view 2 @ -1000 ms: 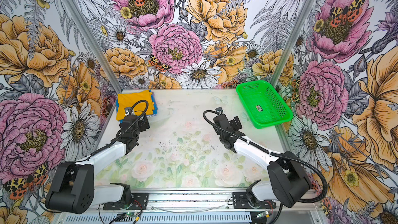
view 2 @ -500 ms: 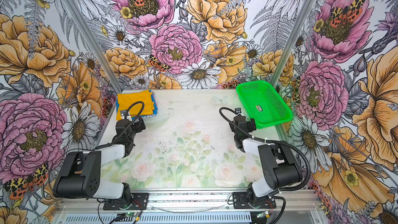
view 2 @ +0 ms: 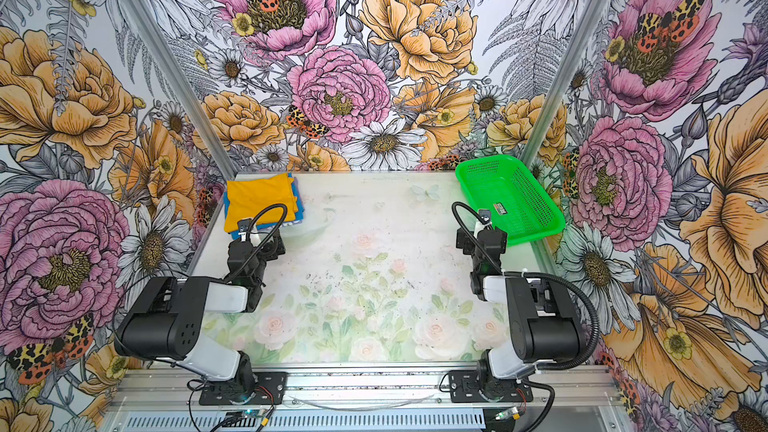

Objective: Fold and stack the t-shirts

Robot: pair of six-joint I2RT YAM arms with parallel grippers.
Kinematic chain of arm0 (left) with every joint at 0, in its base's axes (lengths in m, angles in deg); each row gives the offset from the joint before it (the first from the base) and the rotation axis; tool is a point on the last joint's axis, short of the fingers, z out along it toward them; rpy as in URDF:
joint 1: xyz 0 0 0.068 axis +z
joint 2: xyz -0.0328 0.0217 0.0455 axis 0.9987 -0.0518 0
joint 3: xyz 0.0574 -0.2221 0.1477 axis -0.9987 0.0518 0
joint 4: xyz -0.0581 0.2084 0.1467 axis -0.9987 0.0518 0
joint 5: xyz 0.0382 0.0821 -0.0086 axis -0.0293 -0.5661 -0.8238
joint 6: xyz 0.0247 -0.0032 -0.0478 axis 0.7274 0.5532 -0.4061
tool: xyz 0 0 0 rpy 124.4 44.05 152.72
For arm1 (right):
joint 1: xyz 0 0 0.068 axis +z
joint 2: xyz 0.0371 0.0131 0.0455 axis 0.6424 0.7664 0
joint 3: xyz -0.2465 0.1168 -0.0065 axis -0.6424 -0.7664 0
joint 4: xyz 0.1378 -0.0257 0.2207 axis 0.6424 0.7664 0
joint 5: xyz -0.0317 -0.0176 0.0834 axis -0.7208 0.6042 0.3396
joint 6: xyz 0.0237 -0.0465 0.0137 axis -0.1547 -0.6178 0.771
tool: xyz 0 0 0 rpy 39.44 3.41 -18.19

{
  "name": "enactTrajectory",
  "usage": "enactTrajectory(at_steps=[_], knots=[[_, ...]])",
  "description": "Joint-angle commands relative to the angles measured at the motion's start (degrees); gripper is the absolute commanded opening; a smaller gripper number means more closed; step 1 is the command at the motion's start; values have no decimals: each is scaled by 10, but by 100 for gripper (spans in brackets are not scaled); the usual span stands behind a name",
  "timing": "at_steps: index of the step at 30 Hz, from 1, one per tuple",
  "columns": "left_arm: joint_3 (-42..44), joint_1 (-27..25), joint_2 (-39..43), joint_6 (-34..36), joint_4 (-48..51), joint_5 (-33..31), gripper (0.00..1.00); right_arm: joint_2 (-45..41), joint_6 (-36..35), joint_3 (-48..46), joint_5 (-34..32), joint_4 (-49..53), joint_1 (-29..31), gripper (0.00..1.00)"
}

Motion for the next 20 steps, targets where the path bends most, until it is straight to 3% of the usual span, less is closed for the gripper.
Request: enactTrajectory(at_steps=[1,20], knots=[[-1,-8,1,20,-34,-27,99,13,15,-21,42,-75,-2,100],[-9,1,1,16,-17,-5,99,9,23,-14,30,-47,-3,100]])
